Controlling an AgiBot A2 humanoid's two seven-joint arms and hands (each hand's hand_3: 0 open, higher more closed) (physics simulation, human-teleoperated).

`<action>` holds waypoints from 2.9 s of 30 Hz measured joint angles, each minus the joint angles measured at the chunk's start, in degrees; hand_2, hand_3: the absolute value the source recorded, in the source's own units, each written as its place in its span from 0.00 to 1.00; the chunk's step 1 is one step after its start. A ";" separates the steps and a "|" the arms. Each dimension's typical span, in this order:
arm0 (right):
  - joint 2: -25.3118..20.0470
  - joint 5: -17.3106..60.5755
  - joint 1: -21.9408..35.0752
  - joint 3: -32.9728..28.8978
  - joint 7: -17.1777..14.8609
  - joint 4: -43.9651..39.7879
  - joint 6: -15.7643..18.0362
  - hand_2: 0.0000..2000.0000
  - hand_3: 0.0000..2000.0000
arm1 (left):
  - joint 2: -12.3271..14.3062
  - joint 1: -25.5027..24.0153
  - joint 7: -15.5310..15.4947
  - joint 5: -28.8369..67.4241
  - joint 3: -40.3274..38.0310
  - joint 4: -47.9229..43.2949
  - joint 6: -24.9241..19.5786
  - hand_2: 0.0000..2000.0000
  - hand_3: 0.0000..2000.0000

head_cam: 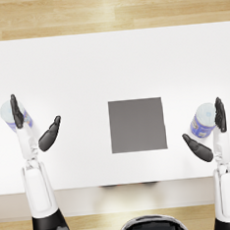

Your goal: Pick up the blue can on the left and place it in the middle, then pick up the blue can on the right and place it on top of the can in the middle

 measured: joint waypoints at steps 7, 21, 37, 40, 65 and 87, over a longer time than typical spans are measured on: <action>-0.58 0.20 -0.48 -4.80 0.00 -2.10 0.00 0.00 0.00 | -0.27 2.61 0.00 0.27 -6.22 6.38 0.00 0.00 0.00; -1.86 0.21 -1.50 -3.76 0.00 -15.05 0.00 0.00 0.00 | 0.28 3.54 0.00 0.29 -9.71 22.53 0.00 0.00 0.00; -3.34 0.21 -0.80 -3.53 0.00 -26.74 -0.01 0.00 0.00 | 0.53 6.71 0.00 0.28 -9.76 40.31 0.00 0.00 0.00; -3.60 0.20 -0.38 -3.72 0.00 -28.78 -0.01 0.00 0.00 | 0.54 7.48 0.00 0.28 -9.57 43.83 0.01 0.00 0.00; -5.47 0.24 5.80 -1.19 0.05 -43.61 3.24 1.00 0.65 | -0.88 15.40 -0.12 0.35 -7.08 61.79 -0.21 1.00 0.76; -7.37 0.22 6.63 2.80 0.63 -18.76 4.55 1.00 0.76 | 2.29 3.30 -0.26 0.35 14.09 19.95 -1.93 1.00 0.76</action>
